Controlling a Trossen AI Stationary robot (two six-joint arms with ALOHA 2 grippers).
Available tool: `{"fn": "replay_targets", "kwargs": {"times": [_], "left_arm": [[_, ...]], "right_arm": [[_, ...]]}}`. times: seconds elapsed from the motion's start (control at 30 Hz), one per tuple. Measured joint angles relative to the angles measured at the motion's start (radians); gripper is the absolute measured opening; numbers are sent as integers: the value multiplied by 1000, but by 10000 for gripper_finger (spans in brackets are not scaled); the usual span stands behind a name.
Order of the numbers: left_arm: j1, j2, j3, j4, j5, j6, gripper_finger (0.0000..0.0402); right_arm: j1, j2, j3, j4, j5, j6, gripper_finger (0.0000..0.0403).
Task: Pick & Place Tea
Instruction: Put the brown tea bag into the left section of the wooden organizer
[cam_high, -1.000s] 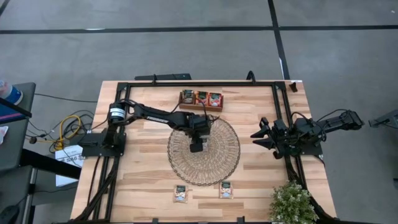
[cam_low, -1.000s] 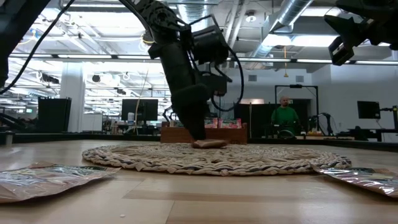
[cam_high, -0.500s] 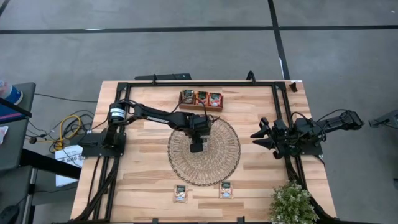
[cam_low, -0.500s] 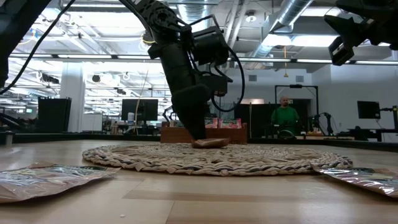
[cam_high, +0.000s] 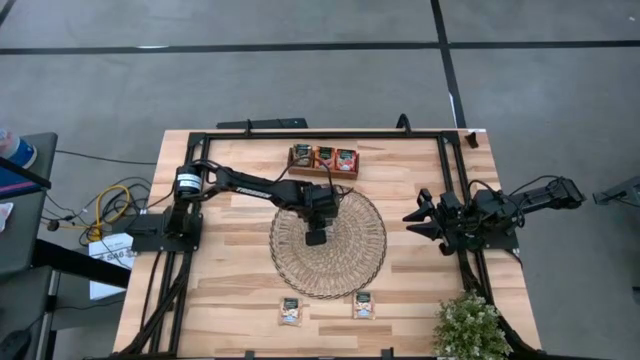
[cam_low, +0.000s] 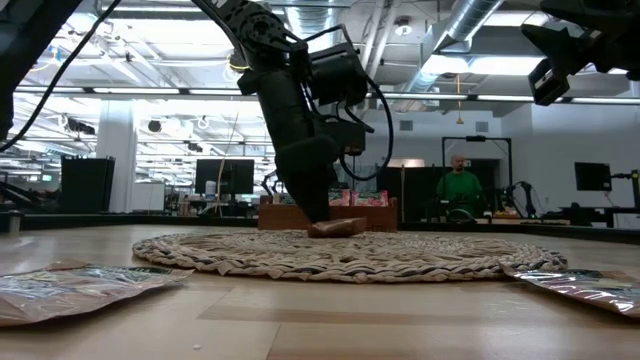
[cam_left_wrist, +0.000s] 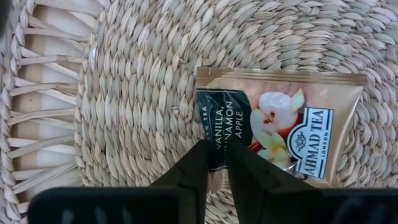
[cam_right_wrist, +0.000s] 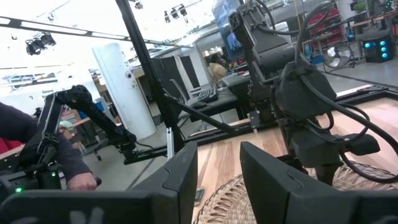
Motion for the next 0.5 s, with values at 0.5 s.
{"fn": "replay_targets", "kwargs": {"times": [0.5], "left_arm": [[-1,-7,-2,0,-16,-26,6]], "right_arm": [[0,0,0,0,-22,8,114]]}}
